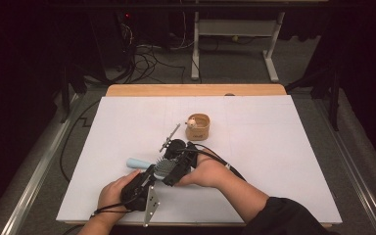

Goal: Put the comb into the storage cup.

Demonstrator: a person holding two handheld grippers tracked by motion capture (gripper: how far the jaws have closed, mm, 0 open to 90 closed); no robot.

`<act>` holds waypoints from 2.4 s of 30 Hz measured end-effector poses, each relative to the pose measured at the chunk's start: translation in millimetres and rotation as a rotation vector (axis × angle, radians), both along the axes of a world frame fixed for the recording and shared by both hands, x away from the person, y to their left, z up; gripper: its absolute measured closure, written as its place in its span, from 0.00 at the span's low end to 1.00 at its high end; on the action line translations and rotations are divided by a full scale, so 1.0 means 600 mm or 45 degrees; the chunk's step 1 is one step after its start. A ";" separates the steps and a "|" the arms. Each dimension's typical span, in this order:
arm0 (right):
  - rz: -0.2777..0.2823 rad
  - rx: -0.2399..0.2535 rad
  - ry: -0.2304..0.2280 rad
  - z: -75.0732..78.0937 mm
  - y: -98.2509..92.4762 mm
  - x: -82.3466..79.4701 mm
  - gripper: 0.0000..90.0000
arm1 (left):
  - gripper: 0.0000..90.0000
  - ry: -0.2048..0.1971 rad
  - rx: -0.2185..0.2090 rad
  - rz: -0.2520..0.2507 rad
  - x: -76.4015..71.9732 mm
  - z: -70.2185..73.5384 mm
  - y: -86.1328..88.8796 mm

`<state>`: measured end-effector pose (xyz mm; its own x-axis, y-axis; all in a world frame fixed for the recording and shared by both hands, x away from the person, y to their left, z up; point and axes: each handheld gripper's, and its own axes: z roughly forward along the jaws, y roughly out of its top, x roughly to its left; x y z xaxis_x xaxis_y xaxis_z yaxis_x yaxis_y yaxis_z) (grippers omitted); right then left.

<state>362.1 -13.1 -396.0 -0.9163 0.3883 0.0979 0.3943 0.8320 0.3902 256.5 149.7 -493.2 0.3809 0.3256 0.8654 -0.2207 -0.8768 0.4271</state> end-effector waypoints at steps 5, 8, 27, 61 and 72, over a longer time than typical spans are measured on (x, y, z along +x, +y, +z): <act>-0.001 -0.006 -0.002 0.002 -0.001 0.000 0.02 | 0.81 0.003 -0.012 0.004 0.001 0.001 0.001; -0.002 -0.004 -0.006 0.003 -0.002 -0.001 0.01 | 0.82 -0.001 -0.013 0.011 0.001 0.001 0.001; 0.029 -0.025 -0.043 0.016 -0.025 -0.011 0.00 | 0.82 0.010 -0.038 0.055 0.006 0.005 0.008; -0.073 -0.093 -0.066 -0.036 -0.138 -0.008 0.00 | 0.82 0.100 -0.283 0.127 0.018 0.024 0.029; -0.139 -0.091 -0.071 -0.056 -0.186 -0.009 0.00 | 0.82 0.152 -0.446 0.146 0.023 0.036 0.043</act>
<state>356.9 -124.7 -429.7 -0.8716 0.4900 0.0163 0.4631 0.8119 0.3555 270.3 175.8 -471.4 0.4159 0.6402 0.6458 -0.0603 -0.6892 0.7220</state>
